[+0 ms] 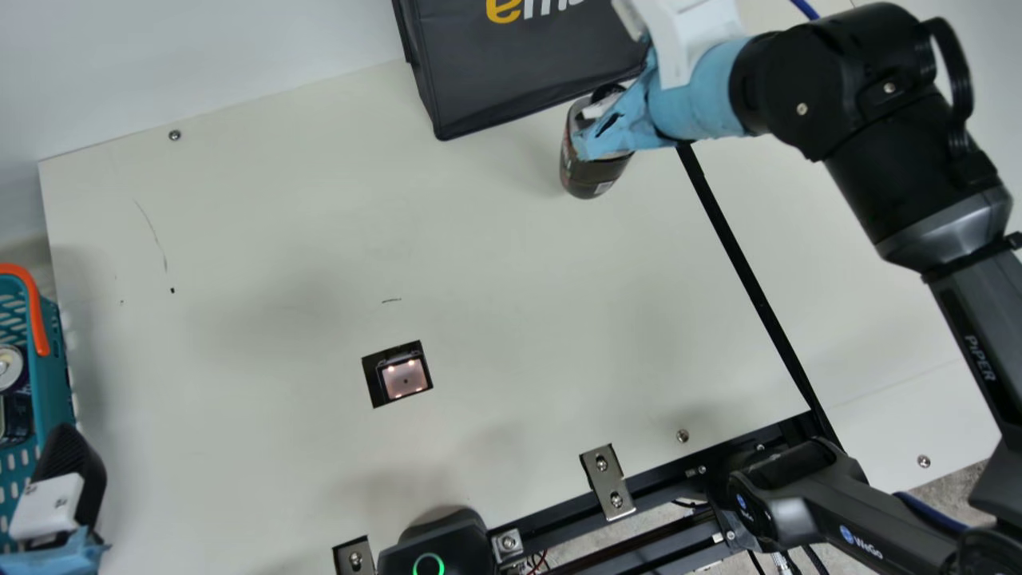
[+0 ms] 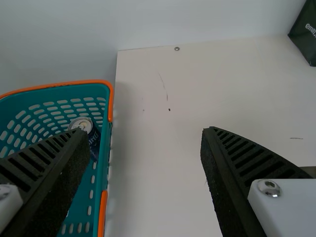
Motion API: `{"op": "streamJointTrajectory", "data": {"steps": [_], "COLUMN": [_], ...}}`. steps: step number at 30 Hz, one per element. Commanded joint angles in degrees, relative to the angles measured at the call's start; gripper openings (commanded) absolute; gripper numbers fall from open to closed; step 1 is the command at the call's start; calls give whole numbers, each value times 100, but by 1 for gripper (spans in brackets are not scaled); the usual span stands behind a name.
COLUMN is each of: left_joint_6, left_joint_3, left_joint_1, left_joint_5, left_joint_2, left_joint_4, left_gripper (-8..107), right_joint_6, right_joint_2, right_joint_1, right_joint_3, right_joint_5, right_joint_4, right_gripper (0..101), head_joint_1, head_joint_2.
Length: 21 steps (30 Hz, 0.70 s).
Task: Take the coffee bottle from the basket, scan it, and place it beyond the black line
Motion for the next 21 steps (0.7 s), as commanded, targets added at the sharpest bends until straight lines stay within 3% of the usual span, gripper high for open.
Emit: {"op": "streamJointTrajectory", "data": {"steps": [1,21], "left_joint_6": [0,0], "left_joint_3": [0,0], "left_joint_1": [0,0], "left_joint_5": [0,0], "left_joint_2": [0,0], "left_joint_4": [0,0], "left_gripper": [90,90], "right_joint_6": [-56,-781], "right_joint_2": [-11,-40], "right_joint_1": [-276,-2086], "right_joint_3": [2,193], "right_joint_5": [5,13], "right_joint_4": [66,606], "right_gripper": [0,0], "head_joint_1": [-157,-157], "head_joint_2": [-13,-13]}}
